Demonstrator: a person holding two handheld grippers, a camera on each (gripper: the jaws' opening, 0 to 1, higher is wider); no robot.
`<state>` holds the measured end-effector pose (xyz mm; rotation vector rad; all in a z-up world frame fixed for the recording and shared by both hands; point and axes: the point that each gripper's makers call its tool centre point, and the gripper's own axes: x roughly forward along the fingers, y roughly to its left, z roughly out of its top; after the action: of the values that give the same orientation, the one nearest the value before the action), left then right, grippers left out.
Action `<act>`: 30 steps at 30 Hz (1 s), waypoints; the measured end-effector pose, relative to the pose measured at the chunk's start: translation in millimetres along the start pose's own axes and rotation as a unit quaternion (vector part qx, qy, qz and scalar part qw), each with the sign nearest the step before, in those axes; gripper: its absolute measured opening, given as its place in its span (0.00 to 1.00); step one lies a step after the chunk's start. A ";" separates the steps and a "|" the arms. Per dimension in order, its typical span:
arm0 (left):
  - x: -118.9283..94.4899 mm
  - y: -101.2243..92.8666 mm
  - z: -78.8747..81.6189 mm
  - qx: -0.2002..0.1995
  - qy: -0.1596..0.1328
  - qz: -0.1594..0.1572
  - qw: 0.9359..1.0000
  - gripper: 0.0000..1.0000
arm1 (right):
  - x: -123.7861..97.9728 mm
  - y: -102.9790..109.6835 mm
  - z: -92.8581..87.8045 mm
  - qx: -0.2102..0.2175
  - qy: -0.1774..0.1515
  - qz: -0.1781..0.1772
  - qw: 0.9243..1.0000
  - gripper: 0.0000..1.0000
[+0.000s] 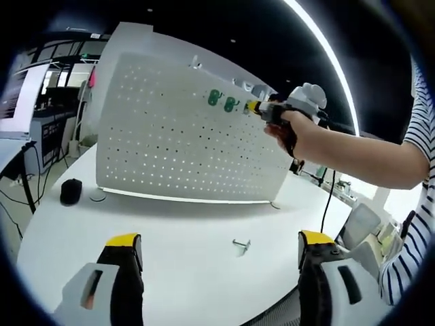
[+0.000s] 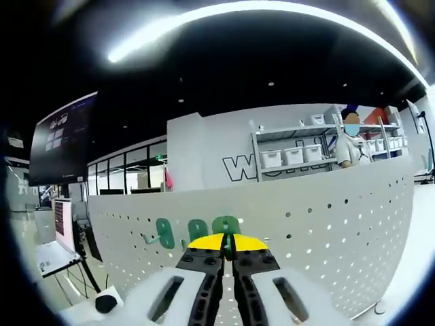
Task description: Insert the hook assembly into the mounting plate slot until the hook locks in place.
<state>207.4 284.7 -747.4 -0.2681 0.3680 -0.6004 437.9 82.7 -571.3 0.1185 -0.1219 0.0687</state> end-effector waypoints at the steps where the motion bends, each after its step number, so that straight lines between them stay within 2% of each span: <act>1: 0.0 0.1 0.4 -0.002 -0.001 0.000 1.000 0.97 | 0.6 -0.6 -0.3 -0.002 0.001 -0.002 1.000 0.00; 15: -0.5 4.2 0.8 -0.014 -0.004 0.005 1.000 0.95 | 11.2 -8.9 -2.1 -0.001 0.004 -0.025 1.000 0.00; 17: -0.4 4.5 0.5 -0.015 -0.004 0.005 1.000 0.95 | 11.7 -10.4 -3.4 0.006 0.005 -0.029 1.000 0.00; 19: -0.4 4.5 0.9 -0.017 -0.005 0.005 1.000 0.94 | 13.4 -12.6 -6.5 0.033 0.010 -0.032 0.999 0.00; 30: -1.5 5.3 1.7 -0.025 -0.009 0.005 1.000 0.94 | 18.2 -11.3 -5.5 0.017 0.013 -0.050 0.999 0.01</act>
<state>209.6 290.0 -747.3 -0.3197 0.3671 -0.5794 457.4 73.3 -575.7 0.1567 -0.0894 -0.0277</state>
